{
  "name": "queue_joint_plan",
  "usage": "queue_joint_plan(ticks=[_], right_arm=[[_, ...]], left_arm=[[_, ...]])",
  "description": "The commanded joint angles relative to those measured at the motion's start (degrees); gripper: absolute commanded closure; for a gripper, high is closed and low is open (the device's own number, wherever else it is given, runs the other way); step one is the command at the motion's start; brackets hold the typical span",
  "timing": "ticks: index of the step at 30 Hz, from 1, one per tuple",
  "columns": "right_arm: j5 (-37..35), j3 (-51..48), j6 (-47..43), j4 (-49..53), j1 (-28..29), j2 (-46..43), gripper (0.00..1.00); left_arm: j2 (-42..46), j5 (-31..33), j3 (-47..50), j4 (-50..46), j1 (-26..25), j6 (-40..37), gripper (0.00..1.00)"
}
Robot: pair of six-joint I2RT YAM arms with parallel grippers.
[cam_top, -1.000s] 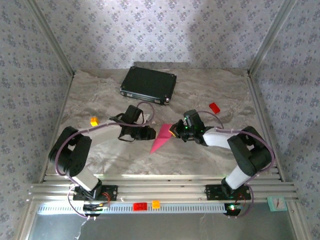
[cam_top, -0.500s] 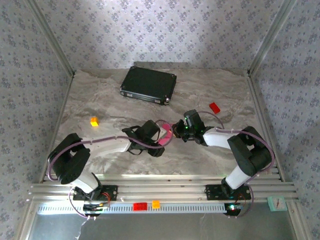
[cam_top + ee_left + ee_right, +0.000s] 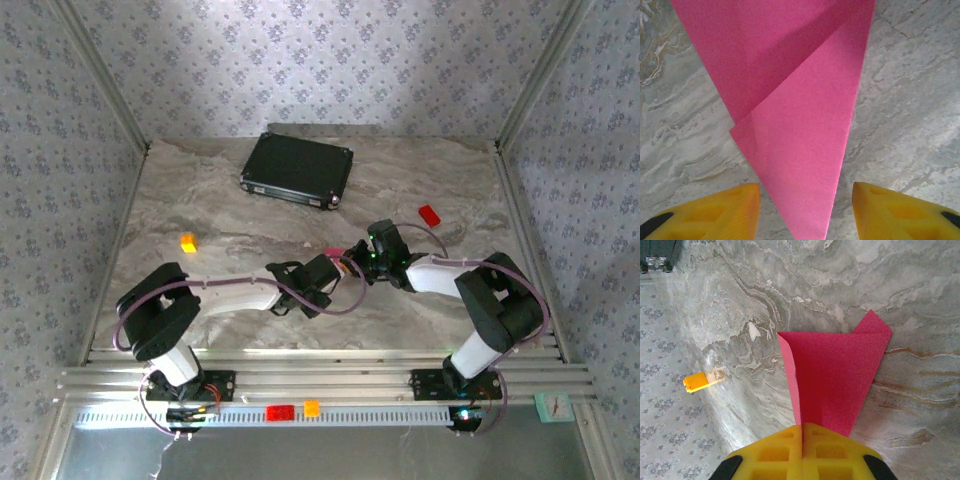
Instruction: Fold a paper plane with a square sheet of paper (pick it up from the middle)
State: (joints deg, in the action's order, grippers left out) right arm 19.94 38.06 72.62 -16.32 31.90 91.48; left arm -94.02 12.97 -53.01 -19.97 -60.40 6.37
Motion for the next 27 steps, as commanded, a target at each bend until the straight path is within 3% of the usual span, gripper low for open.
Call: queue_joint_plan(ticks=[1,15,27], right_arm=[[0.18,-0.36,-0.50,1.17,-0.08,-0.63,1.00],[-0.02,-0.72,-0.75,1.81,-0.58,-1.53,1.00],[0.18,-0.45,-0.90,1.93,-0.62,-1.35,1.00]], left_arm=[[-1.14,3.27,-1.83,-1.87,-1.02,-1.91,0.50],[-2.40,5.58,-2.03,-2.45,-2.53,-3.26,0.71],[-2.93,6.58,-1.69,-2.53,-2.54,-3.64,0.73]])
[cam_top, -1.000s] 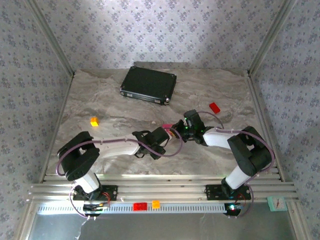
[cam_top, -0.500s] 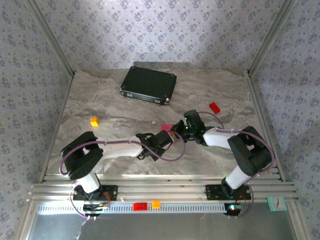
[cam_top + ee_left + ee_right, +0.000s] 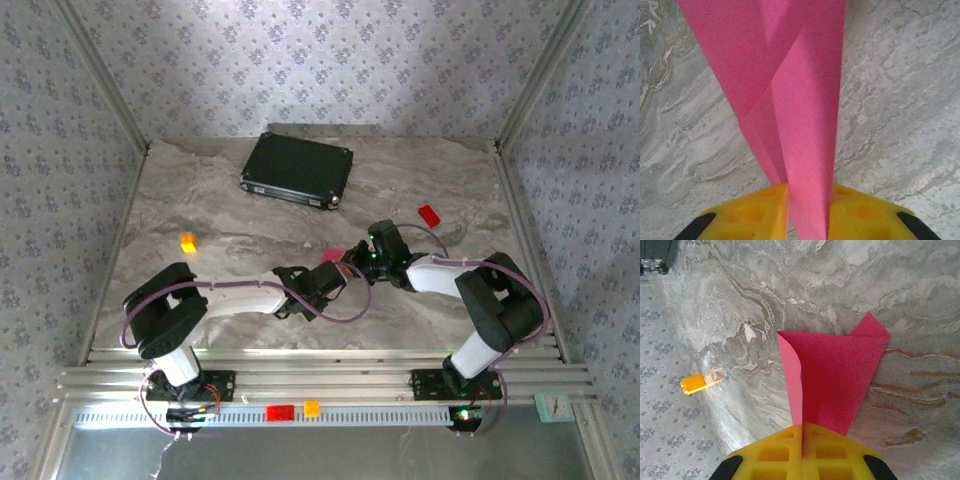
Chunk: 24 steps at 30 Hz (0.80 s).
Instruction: Fold a paper plane with a square sheet of paper (pick it up from the middle)
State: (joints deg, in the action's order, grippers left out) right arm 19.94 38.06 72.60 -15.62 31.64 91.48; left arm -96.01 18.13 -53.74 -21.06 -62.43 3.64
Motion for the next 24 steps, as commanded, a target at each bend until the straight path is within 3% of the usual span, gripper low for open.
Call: queue_joint_plan(ticks=[1,7,16,20,24], right_arm=[[0.23,-0.39,-0.83,1.29,-0.35,-1.38,1.00],[0.27,-0.27,-0.88,1.38,-0.39,-1.37,1.00],[0.45,-0.41,-1.03,1.46,-0.36,-1.33,0.99],[0.03,-0.23,-2.05,3.33,-0.43,-2.15,0.90],[-0.67,-0.05,-4.94,9.72,-2.02,-5.09,0.73]], left_arm=[[-0.94,1.43,-1.01,-1.44,-0.58,-0.89,0.73],[-1.20,1.56,-0.91,-1.27,-0.58,-0.84,0.75],[-1.20,1.55,-0.92,-1.26,-0.54,-0.91,0.86],[-1.26,1.15,-0.80,-1.27,-0.57,-0.65,0.92],[-1.40,-0.22,-0.46,-1.18,-0.57,-0.06,0.95]])
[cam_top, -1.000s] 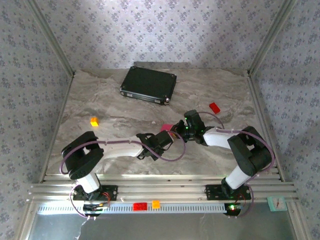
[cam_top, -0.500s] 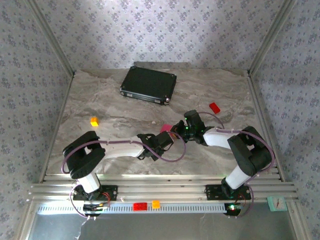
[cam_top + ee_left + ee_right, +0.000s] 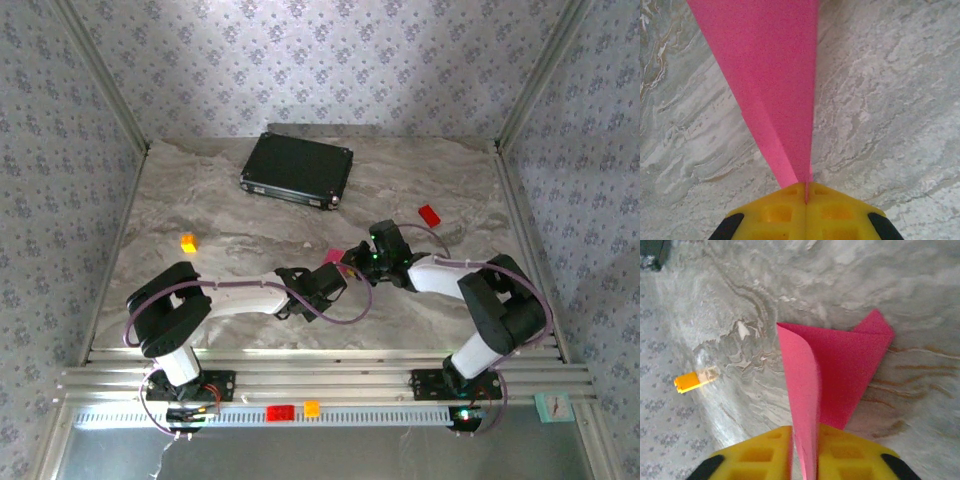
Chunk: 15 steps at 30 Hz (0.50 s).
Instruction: Fold a paper plane with a square sheet of paper (pick it up from the middle)
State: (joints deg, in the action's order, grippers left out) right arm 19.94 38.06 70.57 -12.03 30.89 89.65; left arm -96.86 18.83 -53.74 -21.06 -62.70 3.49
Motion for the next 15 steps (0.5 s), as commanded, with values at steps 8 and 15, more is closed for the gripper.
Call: queue_joint_plan(ticks=[8,15], right_arm=[[-6.20,-1.91,-9.77,20.93,-7.12,-14.43,0.64],[-9.93,-7.35,-8.78,20.61,-8.23,-20.44,0.64]], left_arm=[[-2.13,-8.32,-0.05,-1.35,0.76,2.66,0.96],[-4.46,-14.91,-0.76,-2.82,3.02,4.28,0.96]])
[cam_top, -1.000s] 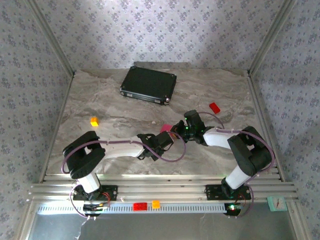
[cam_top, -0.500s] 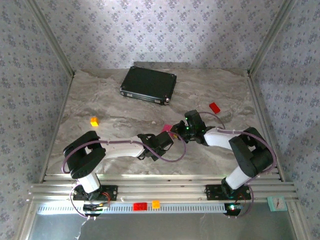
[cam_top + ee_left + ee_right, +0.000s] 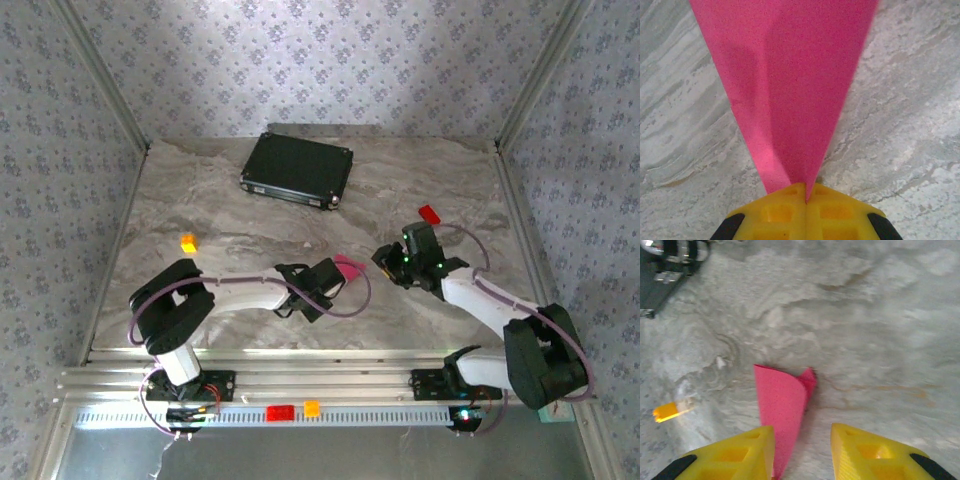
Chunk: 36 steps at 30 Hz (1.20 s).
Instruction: Fold a paper plane with a square sheet of paper (pick it up from the middle)
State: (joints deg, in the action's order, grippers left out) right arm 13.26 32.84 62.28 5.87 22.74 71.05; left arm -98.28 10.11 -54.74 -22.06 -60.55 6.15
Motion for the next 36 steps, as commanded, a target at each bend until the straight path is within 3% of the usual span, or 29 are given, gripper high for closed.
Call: queue_joint_plan(ticks=[1,5,10,15,21,30,36], right_arm=[[-3.84,-3.16,-0.09,2.29,-0.08,-2.55,0.64],[-6.94,-5.60,-1.14,1.05,1.06,-5.32,0.64],[-9.62,-7.71,-5.69,-1.85,2.96,-9.34,0.65],[-4.64,-10.60,-5.02,-7.89,1.95,-10.76,0.66],[2.17,-11.13,-6.44,-14.05,1.93,-8.34,0.70],[2.45,-8.06,-10.07,-18.62,4.66,-3.19,0.73],[10.57,-5.98,-11.66,-24.13,5.53,3.83,0.77]], left_arm=[[-3.13,-7.68,0.18,-1.81,1.49,1.82,0.96],[-3.44,-14.59,-0.90,-2.27,4.57,3.32,0.96],[-4.84,-27.79,-2.66,-1.64,10.06,5.32,0.96],[-6.87,-37.94,-3.23,0.35,14.12,7.02,0.97],[-8.34,-45.71,-1.68,4.47,18.38,10.46,0.98],[-7.97,-46.28,2.72,10.86,19.93,13.76,0.98],[-7.62,-47.38,3.90,12.70,19.94,11.84,0.99]])
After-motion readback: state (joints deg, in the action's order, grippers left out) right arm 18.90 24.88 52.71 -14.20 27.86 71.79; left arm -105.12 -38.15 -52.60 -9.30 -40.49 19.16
